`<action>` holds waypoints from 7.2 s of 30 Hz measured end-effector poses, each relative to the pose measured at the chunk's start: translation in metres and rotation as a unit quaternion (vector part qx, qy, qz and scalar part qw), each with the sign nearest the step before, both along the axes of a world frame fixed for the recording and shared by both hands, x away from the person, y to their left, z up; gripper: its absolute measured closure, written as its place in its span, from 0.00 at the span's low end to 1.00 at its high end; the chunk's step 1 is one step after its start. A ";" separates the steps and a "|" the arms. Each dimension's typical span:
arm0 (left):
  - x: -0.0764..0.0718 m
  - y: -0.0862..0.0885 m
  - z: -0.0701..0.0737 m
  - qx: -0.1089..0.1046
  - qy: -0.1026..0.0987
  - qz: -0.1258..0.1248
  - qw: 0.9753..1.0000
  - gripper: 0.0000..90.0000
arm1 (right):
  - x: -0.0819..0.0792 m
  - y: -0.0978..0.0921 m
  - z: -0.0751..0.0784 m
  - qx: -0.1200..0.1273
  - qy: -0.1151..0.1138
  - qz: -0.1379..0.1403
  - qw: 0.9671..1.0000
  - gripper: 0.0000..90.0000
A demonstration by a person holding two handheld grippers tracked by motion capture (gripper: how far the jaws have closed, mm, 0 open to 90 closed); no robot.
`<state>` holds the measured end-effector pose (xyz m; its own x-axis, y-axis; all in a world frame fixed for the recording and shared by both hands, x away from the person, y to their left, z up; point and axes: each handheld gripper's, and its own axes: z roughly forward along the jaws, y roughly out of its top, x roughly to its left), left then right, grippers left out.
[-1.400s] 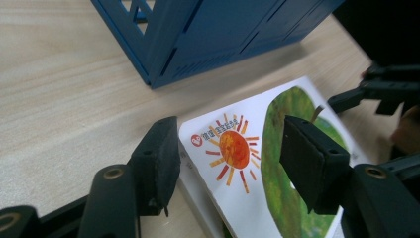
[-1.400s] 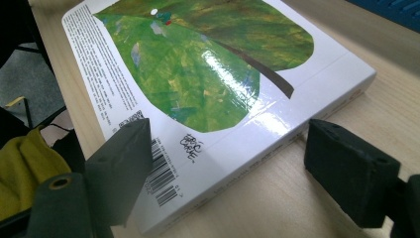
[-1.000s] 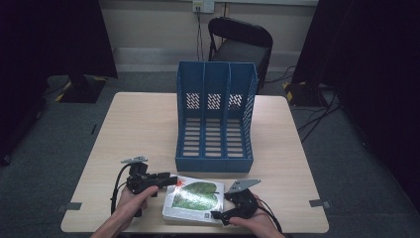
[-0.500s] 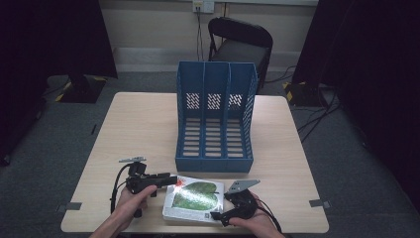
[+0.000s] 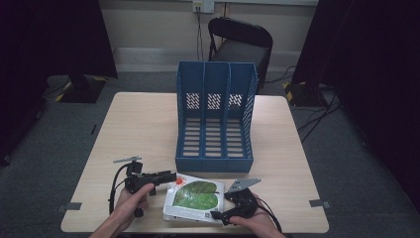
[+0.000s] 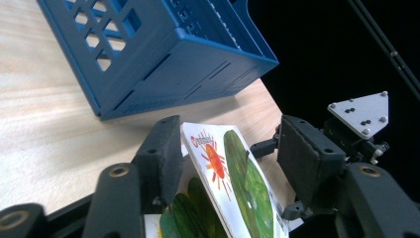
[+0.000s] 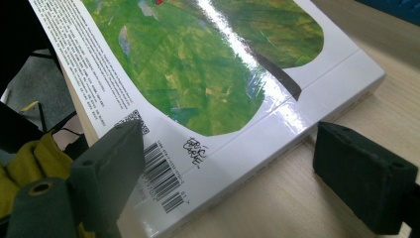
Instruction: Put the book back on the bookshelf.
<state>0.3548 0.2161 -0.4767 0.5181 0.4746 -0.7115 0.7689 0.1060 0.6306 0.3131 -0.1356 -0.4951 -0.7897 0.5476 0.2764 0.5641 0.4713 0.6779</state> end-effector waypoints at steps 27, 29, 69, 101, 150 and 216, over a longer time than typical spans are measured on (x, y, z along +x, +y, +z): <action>-0.008 -0.054 -0.014 0.096 0.045 -0.143 0.984 0.57 | 0.000 0.002 -0.001 0.019 -0.001 0.019 1.000 0.20; -0.008 -0.053 -0.015 0.108 0.044 -0.142 0.983 0.56 | -0.001 0.003 -0.001 0.016 -0.005 0.021 1.000 0.20; -0.031 -0.069 0.012 0.147 -0.163 -0.243 0.945 0.78 | 0.011 -0.012 0.005 0.079 0.026 0.000 0.997 0.25; -0.031 -0.056 0.013 0.204 -0.170 -0.220 0.939 0.67 | -0.012 -0.032 0.045 0.140 -0.084 0.044 0.986 0.75; -0.020 -0.022 0.016 0.200 -0.148 -0.158 0.956 0.50 | -0.009 -0.007 0.035 0.079 -0.114 0.068 0.988 0.84; 0.017 0.031 -0.001 0.356 -0.072 0.038 0.931 0.20 | -0.013 0.006 0.036 0.086 -0.103 0.052 0.990 0.85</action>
